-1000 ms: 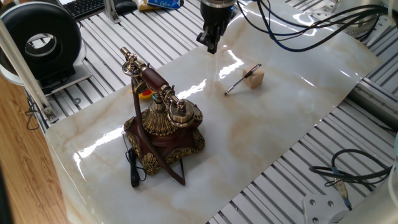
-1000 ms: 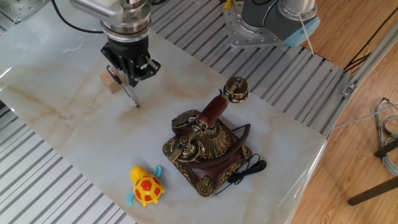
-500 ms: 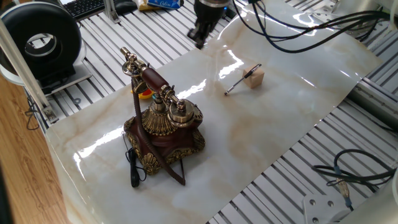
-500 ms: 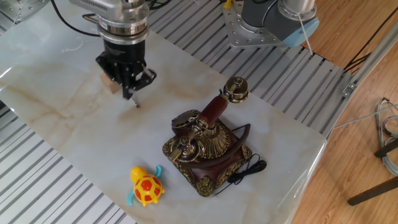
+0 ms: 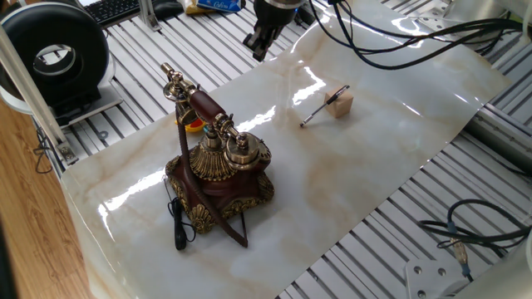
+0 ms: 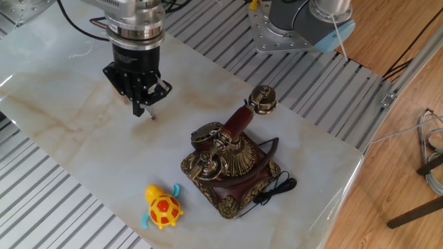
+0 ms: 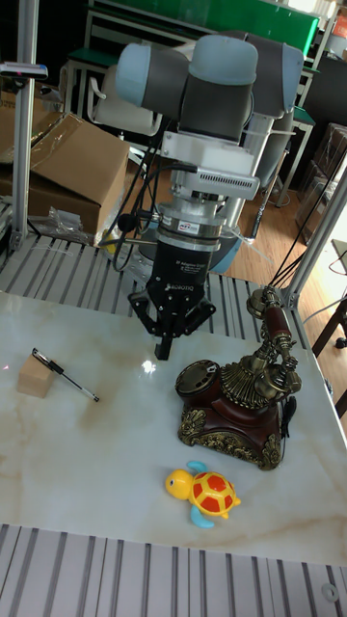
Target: Dial a number on an old rotary phone
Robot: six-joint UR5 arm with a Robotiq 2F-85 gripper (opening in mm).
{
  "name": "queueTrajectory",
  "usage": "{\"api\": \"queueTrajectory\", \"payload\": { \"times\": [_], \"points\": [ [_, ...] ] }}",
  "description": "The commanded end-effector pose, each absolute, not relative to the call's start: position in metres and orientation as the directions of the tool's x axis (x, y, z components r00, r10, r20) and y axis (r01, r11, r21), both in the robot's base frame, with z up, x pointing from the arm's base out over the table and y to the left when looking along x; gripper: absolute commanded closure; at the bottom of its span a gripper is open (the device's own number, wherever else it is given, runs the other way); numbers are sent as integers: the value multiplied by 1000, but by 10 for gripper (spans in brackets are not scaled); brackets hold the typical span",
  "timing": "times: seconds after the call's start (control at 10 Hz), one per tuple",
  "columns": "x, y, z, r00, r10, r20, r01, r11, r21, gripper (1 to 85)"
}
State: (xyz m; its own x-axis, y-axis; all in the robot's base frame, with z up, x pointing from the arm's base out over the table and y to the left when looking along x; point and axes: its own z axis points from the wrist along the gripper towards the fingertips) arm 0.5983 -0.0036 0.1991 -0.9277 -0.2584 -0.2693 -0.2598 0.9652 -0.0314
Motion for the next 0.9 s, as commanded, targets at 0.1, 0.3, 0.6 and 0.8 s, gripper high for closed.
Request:
{"api": "queueTrajectory", "payload": {
  "times": [0.1,0.3,0.6,0.8],
  "points": [
    [581,-13,195,-925,-328,-193,-324,944,-56,700],
    [574,-19,188,-910,-372,-183,-368,928,-57,683],
    [574,-37,183,-849,-500,-169,-486,866,-122,567],
    [568,-50,182,-861,-492,-127,-473,868,-152,577]
  ]
}}
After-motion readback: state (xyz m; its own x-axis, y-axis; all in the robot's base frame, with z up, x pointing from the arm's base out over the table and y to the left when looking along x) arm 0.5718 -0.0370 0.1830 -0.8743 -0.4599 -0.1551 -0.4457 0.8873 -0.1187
